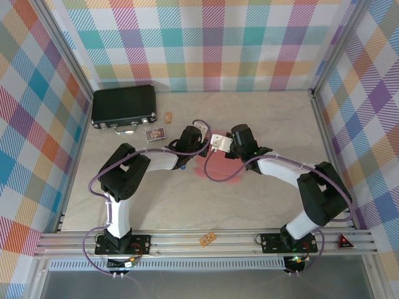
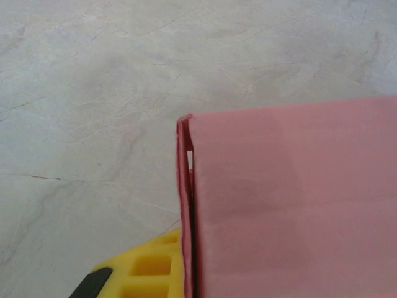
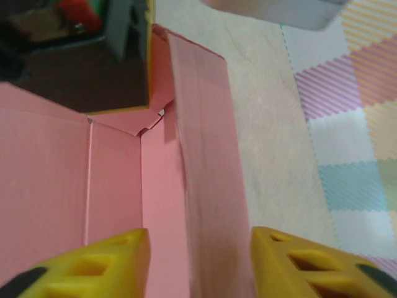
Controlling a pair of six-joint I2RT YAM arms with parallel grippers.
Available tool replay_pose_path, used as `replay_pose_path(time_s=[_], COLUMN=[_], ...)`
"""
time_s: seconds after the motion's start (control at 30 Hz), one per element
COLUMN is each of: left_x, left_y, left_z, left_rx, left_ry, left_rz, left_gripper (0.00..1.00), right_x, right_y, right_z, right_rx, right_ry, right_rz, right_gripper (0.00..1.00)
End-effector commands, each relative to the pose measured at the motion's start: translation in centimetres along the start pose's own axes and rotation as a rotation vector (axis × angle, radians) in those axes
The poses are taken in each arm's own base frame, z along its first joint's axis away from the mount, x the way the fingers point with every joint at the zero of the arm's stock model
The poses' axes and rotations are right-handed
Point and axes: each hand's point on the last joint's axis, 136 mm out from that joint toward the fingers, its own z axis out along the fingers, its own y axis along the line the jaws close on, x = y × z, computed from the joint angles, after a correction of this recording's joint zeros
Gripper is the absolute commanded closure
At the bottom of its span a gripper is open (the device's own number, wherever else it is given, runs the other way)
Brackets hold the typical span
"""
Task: Fold the paper box
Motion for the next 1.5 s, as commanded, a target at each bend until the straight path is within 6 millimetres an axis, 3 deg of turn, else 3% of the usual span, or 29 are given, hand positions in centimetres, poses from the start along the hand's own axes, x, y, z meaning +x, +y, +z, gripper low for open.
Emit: replay_pose_path(time_s=[0.0, 0.2, 0.33, 0.43, 0.57, 0.7, 0.8, 1.03, 1.47], left_x=[0.3, 1.2, 1.7, 1.9, 2.3, 2.5, 2.4, 2.3, 2.0], left_y=[0.0, 0.8, 1.4, 1.1, 0.8, 0.8, 0.8, 0.7, 1.0], left_z=[-0.4, -1.5, -2.7, -3.5, -3.9, -4.2, -4.3, -4.3, -4.2], left_rx=[-0.025, -0.082, -0.116, -0.107, -0.094, -0.091, -0.092, -0.093, -0.121], left_ry=[0.004, 0.070, 0.113, 0.148, 0.187, 0.198, 0.195, 0.197, 0.193], left_rz=[0.014, 0.012, -0.011, -0.024, -0.039, -0.042, -0.043, -0.043, -0.079], left_gripper=[0.91, 0.93, 0.93, 0.92, 0.92, 0.91, 0.91, 0.91, 0.91], right_x=[-2.0, -3.2, -2.2, 0.9, 7.3, 12.0, 13.8, 13.0, 10.2], right_y=[-1.9, -4.1, -6.0, -8.0, -9.2, -6.9, -4.7, -0.7, 2.9], right_z=[-1.8, -4.8, -6.9, -8.1, -8.4, -7.5, -6.5, -4.4, -3.3], right_rx=[0.036, 0.069, 0.079, 0.136, 0.197, 0.165, 0.120, -0.079, -0.295], right_ry=[-0.059, -0.120, -0.137, -0.094, 0.045, 0.194, 0.248, 0.209, 0.164], right_rz=[0.096, 0.260, 0.434, 0.600, 0.808, 0.869, 0.881, 0.909, 0.871], right_gripper=[0.42, 0.31, 0.28, 0.27, 0.26, 0.28, 0.29, 0.34, 0.39])
